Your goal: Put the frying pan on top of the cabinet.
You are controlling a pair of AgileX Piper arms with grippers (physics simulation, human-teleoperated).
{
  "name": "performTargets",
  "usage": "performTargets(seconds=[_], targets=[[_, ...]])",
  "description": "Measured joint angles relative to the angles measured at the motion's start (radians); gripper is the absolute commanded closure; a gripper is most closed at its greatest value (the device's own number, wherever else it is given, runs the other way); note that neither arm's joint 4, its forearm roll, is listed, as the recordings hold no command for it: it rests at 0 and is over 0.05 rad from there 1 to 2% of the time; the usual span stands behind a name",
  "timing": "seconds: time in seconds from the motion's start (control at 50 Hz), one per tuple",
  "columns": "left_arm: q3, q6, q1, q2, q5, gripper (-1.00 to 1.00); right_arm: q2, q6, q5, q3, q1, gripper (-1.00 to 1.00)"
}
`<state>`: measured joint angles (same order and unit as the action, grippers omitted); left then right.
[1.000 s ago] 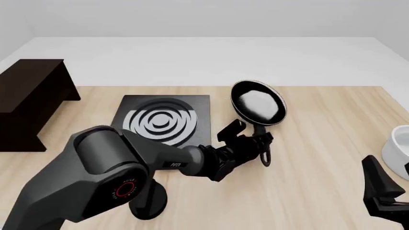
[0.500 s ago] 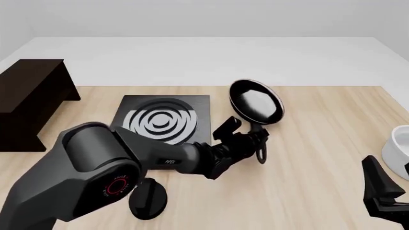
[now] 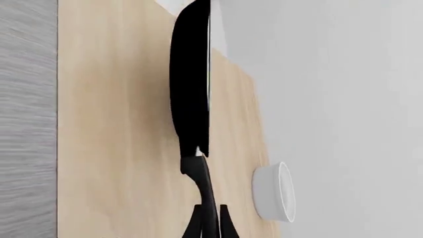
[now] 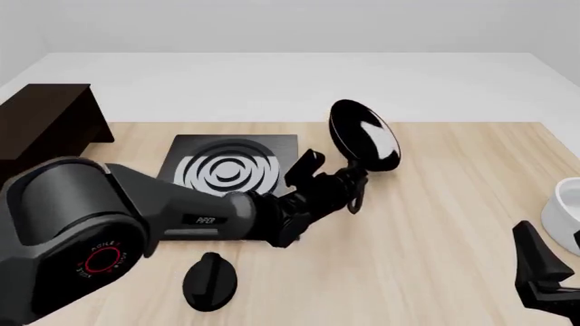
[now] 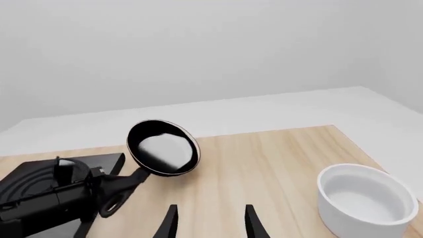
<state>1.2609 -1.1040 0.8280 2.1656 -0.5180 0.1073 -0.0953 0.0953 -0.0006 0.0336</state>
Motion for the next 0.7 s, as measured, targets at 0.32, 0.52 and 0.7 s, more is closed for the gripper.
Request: performTargets(seconds=[0.32, 0.52, 0.7], targets=[[-0.093, 0.036, -0.014, -0.154, -0.018, 1.0, -0.008, 0.005, -0.009, 0.0, -0.004, -1.0], [-0.154, 0.063, -0.035, -0.273, -0.02, 1.0, -0.017, 0.005, -0.016, 0.0, -0.007, -1.0], [-0.204, 0.088, -0.097, -0.395, -0.012, 1.0, -0.025, 0.007, -0.024, 0.0, -0.01, -1.0]])
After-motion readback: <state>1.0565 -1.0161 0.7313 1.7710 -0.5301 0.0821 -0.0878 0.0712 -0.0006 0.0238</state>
